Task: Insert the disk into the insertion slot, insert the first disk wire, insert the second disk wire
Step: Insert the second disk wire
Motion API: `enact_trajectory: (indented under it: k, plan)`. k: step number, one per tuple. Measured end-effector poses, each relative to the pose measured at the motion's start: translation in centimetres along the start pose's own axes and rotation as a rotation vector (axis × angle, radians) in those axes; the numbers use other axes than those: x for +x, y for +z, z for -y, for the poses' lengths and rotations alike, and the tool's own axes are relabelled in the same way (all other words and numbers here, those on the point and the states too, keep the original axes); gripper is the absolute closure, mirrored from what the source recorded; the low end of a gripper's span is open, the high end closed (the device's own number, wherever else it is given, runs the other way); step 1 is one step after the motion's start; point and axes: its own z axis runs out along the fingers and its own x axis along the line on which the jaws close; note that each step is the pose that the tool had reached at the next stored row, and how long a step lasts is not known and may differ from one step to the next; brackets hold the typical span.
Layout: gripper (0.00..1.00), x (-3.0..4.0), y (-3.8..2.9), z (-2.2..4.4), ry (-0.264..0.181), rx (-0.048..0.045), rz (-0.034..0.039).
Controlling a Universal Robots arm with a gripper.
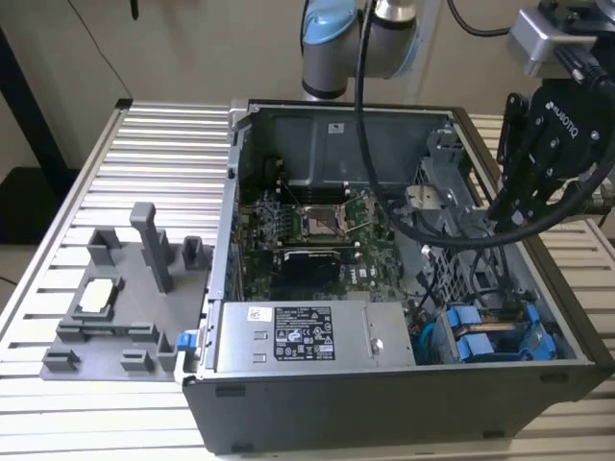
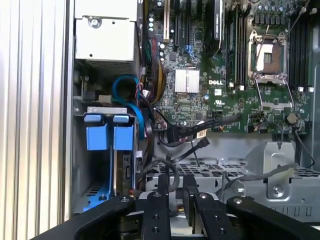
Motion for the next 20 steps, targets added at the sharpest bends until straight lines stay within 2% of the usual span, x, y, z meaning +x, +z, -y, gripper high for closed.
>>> enact_trajectory:
  k: [13, 20]
  plan:
    - [0.73, -0.06, 0.41, -4.11, 0.000, -0.0001, -0.0007]
    - [0.73, -0.07, 0.45, -4.26, 0.000, 0.0001, -0.0013]
